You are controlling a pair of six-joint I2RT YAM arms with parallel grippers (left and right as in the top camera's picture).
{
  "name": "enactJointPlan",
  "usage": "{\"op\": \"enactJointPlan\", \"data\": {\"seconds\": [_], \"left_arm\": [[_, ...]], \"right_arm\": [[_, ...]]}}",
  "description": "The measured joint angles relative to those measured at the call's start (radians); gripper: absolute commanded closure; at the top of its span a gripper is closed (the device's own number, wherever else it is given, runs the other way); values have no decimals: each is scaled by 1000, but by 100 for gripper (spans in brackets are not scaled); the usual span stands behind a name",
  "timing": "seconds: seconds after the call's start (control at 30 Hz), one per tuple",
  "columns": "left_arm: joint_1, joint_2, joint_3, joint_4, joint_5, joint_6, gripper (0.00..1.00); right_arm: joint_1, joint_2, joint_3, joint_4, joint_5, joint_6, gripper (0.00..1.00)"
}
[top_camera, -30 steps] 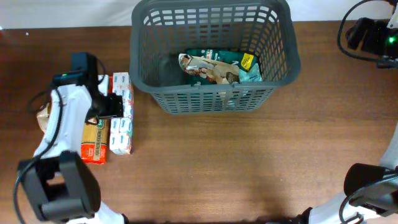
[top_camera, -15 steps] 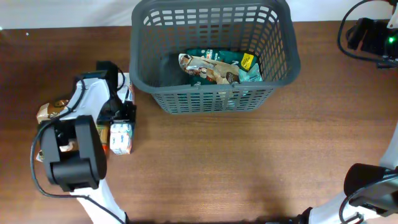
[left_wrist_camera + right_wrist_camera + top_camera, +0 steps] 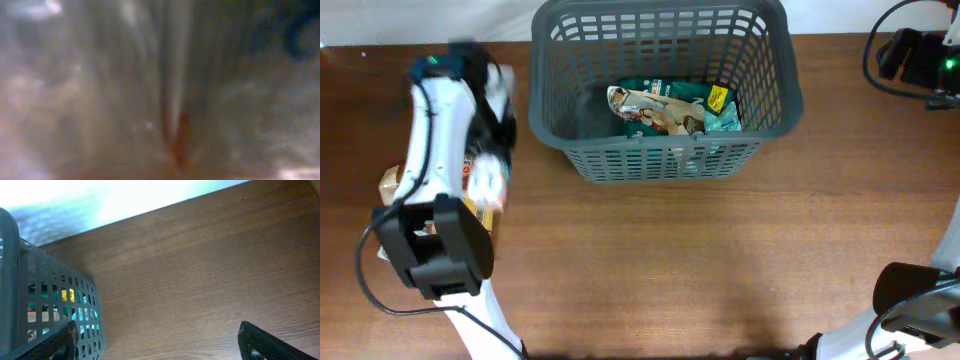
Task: Pack container
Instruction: 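Lift the tissue packs with the left gripper into the basket, release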
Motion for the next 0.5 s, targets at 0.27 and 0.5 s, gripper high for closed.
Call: {"op": "enactJointPlan", "data": {"seconds": [0.27,0.5], "left_arm": [[-36,-9,747,-59,-31,123,98],[-336,-13,929,55,29,498,98]], "right_arm": [[0,0,0,1,1,0,1],[0,0,0,1,1,0,1]]}}
